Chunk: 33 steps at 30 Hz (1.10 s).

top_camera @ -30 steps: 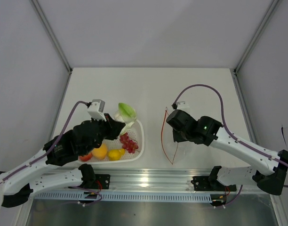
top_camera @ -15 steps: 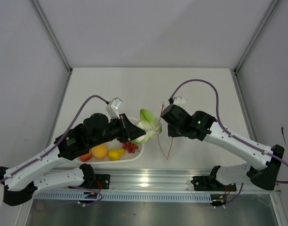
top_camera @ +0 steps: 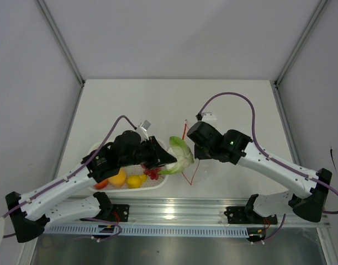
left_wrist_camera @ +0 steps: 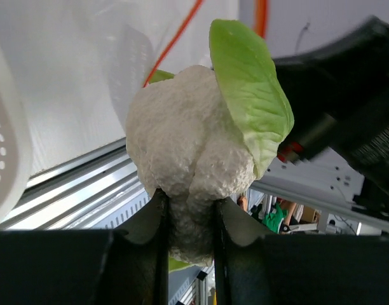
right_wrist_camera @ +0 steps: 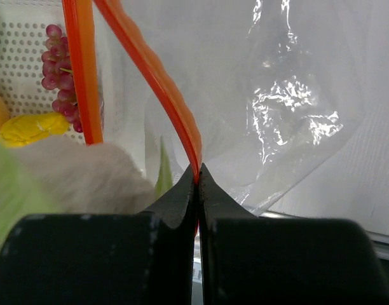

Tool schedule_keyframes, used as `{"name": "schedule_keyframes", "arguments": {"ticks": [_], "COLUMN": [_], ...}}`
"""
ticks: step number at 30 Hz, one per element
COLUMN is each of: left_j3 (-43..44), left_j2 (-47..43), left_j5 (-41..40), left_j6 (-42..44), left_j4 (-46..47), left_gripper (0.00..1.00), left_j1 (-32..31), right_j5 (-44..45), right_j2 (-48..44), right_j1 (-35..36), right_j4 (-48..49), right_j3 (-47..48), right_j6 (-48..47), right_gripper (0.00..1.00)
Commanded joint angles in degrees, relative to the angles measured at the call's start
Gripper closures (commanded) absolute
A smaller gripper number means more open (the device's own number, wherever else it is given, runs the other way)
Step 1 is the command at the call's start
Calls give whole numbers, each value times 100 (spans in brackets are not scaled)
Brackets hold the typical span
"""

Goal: Place the food in the zip-top bag and seal the zipper
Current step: Place the fake vegetable in the zipper food storage bag.

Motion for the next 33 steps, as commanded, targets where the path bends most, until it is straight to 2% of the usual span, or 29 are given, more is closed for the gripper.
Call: {"name": "schedule_keyframes", "arguments": {"ticks": [1, 10, 14, 18, 22, 28, 33], "left_j3": [-125, 15, -3, -195, -432, -670, -618], "left_j2": [260, 578, 735, 806, 833, 657, 630], "left_j5": [280, -89, 209, 779, 1105, 825, 544], "left_j6": [-534, -631, -596, -587, -963, -1088, -825], "left_j4": [130, -178, 41, 664, 875, 1017, 1149], "left_gripper": [100, 99, 99, 100, 100, 100, 89], "left_j1": [236, 324, 386, 456, 553, 597, 518], "right_j5": [-31, -504, -778, -909, -954, -1033, -1103], "right_j2": [-28, 42, 157, 192, 122, 69, 86], "right_j1": [100, 276, 381, 487, 566, 566, 557], "right_j4": [282, 572, 739, 836, 924, 1056, 1144], "right_j3": [239, 72, 63, 54, 10, -43, 80], "right_j6": [94, -20, -117, -275, -354, -310, -302], "right_gripper": [100, 100, 100, 100, 100, 100, 100]}}
